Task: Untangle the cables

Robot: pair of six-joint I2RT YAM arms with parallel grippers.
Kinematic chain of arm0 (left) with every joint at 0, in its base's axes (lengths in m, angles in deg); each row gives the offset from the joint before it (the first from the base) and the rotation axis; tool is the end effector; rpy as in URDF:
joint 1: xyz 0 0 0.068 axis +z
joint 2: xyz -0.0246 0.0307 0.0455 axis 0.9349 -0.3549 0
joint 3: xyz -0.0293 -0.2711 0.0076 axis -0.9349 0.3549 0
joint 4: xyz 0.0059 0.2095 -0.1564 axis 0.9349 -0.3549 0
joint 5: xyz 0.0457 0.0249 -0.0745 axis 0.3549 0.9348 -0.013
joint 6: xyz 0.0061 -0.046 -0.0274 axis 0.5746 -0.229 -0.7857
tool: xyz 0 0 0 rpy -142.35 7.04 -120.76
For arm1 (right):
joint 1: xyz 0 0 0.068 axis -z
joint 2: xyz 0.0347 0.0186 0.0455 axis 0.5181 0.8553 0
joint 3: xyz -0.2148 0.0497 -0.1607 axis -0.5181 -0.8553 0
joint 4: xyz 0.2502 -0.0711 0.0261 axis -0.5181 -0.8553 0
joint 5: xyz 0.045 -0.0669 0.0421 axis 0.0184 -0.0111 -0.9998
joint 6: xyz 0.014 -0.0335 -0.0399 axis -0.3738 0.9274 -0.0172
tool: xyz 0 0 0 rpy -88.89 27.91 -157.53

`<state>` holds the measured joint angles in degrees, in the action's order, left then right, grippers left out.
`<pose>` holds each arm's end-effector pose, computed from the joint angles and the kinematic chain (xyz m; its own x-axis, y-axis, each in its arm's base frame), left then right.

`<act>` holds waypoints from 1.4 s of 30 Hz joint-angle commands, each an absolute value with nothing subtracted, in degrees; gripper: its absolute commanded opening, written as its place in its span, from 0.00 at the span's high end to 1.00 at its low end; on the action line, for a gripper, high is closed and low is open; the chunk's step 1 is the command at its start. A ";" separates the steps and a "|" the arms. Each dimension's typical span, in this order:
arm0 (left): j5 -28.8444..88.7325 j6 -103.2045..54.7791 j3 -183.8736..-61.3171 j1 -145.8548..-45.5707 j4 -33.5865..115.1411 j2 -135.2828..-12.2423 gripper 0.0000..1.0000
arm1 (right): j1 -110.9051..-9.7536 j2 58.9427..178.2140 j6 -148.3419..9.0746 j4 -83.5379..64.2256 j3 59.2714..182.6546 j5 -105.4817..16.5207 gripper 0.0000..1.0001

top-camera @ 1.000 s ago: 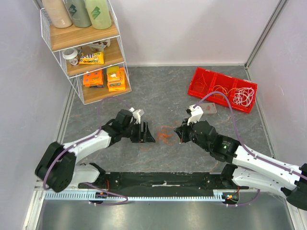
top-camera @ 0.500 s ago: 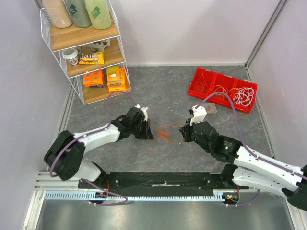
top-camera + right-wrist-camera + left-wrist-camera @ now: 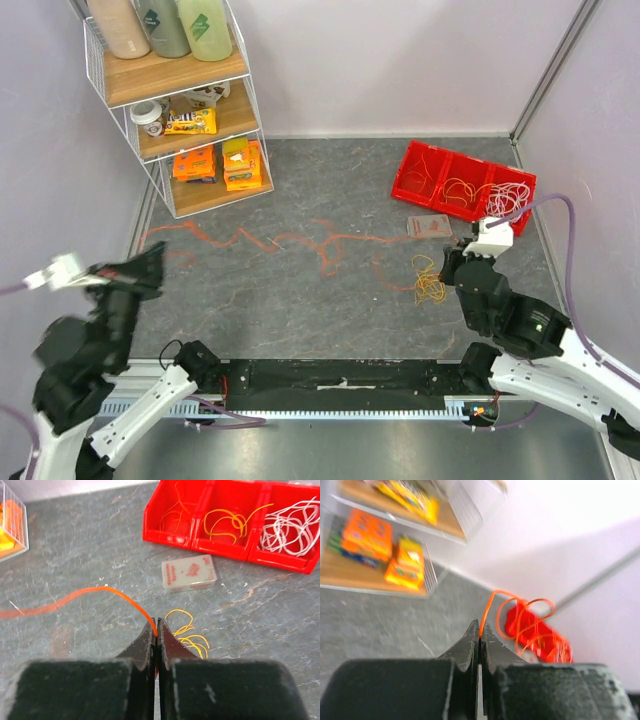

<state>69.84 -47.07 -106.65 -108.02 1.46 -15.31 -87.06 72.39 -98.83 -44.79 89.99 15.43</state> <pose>0.0300 -0.0002 0.3958 -0.0477 -0.5795 -0.8136 0.1190 0.8054 -0.5806 0.0911 0.0842 0.3233 -0.2620 0.2548 -0.9308 0.0575 0.9669 0.2485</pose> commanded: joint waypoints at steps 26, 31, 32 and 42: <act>64.86 -37.77 -105.63 -107.97 -1.59 -28.84 0.98 | -87.63 76.41 -88.84 -50.20 111.95 23.72 1.00; 54.31 -37.16 -101.06 -107.97 3.51 -35.26 0.98 | -86.14 86.70 -83.22 -41.42 113.88 23.46 1.00; 51.94 -36.81 -100.36 -107.97 4.39 -36.58 0.98 | -84.13 89.07 -82.08 -40.27 114.75 21.19 1.00; 36.36 -26.44 -111.67 -107.97 2.55 -56.70 0.98 | -57.59 108.06 -83.29 -34.11 123.19 -4.75 1.00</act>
